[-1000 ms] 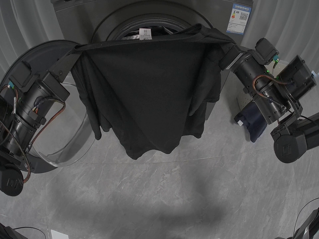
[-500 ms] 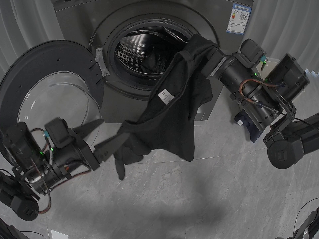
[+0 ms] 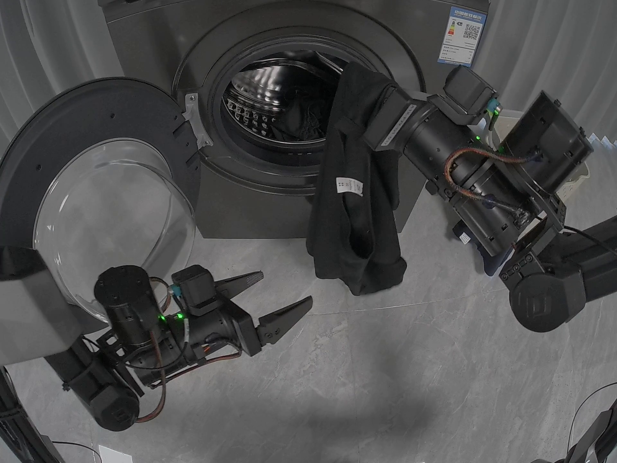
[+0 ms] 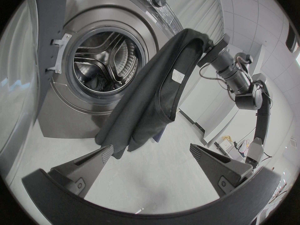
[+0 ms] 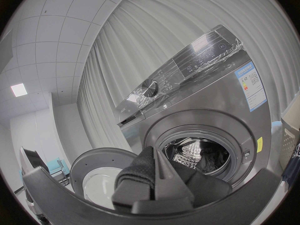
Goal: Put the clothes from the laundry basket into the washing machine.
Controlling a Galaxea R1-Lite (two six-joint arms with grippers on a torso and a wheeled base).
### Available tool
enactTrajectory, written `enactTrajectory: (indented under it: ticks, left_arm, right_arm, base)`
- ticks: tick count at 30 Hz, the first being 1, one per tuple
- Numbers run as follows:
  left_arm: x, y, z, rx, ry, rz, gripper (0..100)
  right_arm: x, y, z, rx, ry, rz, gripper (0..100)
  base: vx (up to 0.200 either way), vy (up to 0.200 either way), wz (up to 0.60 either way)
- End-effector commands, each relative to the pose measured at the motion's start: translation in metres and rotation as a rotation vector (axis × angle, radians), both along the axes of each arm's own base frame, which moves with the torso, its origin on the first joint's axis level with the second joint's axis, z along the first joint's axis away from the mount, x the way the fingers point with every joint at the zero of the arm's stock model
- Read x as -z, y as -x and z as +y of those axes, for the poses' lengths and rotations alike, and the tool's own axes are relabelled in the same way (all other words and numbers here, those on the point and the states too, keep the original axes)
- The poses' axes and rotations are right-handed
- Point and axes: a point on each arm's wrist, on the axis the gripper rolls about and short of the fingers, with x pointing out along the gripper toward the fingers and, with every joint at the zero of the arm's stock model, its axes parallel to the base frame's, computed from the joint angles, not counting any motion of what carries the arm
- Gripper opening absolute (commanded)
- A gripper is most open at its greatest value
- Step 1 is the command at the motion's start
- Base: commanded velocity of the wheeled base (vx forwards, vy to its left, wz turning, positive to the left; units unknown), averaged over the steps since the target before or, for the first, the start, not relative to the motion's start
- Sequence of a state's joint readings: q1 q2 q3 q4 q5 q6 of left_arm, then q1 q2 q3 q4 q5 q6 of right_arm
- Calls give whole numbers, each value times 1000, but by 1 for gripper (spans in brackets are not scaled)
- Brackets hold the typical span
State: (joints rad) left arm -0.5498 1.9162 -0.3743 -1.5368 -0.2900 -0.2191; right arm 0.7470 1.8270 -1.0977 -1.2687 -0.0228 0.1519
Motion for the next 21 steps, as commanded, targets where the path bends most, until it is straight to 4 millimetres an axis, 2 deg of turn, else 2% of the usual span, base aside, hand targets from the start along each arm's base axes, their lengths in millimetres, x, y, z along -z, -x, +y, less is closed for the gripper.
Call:
enactTrajectory:
  ticks: [1,6,11,21]
  left_arm:
    - [27,-31,-19,-1,-16,27,100]
    - [31,-48,-27,-8,-6,4,100]
    - [32,-54,-30,-8,1,-6,100]
    - [40,-84,-42,-81,17,-54,100]
  right_arm:
    - [0,9,7,-39,-7,9,0]
    - [3,12,6,-43,0,16,0]
    - [2,13,6,-43,1,17,0]
    - [7,20,18,-85,5,26,0]
  base:
    - [0,0,0]
    - [0,0,0]
    - [0,0,0]
    - [0,0,0]
